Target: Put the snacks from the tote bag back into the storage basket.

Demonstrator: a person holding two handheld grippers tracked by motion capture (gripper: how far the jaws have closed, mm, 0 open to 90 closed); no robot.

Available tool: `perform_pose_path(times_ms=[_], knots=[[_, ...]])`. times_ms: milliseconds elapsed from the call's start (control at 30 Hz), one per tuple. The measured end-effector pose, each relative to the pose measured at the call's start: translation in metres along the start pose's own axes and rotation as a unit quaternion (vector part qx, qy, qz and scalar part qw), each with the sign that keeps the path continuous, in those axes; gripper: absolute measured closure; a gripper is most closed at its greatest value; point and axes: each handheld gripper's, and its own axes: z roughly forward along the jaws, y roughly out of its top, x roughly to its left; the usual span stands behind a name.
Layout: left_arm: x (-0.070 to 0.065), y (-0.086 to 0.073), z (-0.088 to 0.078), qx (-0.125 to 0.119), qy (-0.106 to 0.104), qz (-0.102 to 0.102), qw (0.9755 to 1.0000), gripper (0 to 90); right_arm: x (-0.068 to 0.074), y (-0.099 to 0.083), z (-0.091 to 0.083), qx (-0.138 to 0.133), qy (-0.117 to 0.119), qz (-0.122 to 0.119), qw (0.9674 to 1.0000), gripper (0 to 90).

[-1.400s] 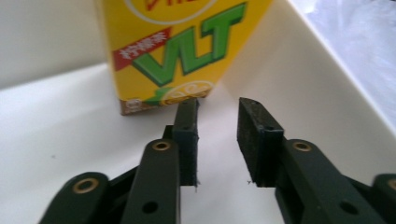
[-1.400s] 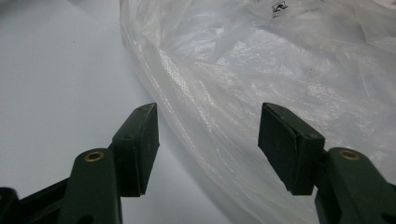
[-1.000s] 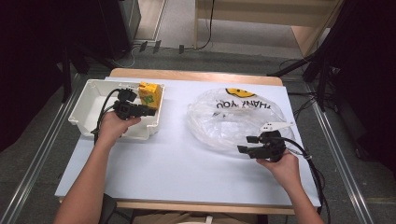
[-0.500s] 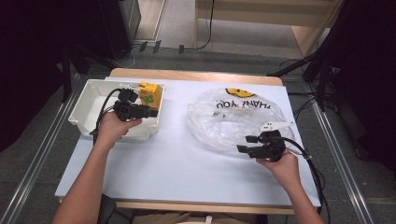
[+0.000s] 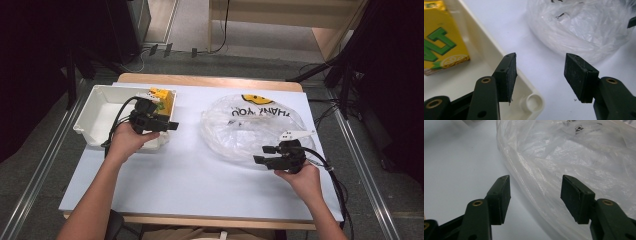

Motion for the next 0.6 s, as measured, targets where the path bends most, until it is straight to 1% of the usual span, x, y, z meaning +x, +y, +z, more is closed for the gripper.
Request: perform_pose_path(times_ms=[267,367,400,600], knots=[[-0.02,0.003,0.007,0.007,-0.018,0.022,0.9996,43.9,0.001,0.0,0.0,0.002,0.004,0.003,1.0,42.4],[-0.028,0.003,0.009,0.013,-0.022,0.037,0.999,43.9,0.002,0.0,0.0,0.001,0.006,-0.002,1.0,42.4],[-0.032,0.002,0.011,0.012,-0.024,0.04,0.9988,43.9,0.003,0.0,-0.001,-0.002,0.009,0.0,1.0,42.4],[-0.049,-0.002,0.016,0.017,-0.033,0.065,0.9972,43.9,0.005,0.0,-0.003,-0.005,0.009,-0.003,0.9999,42.7]])
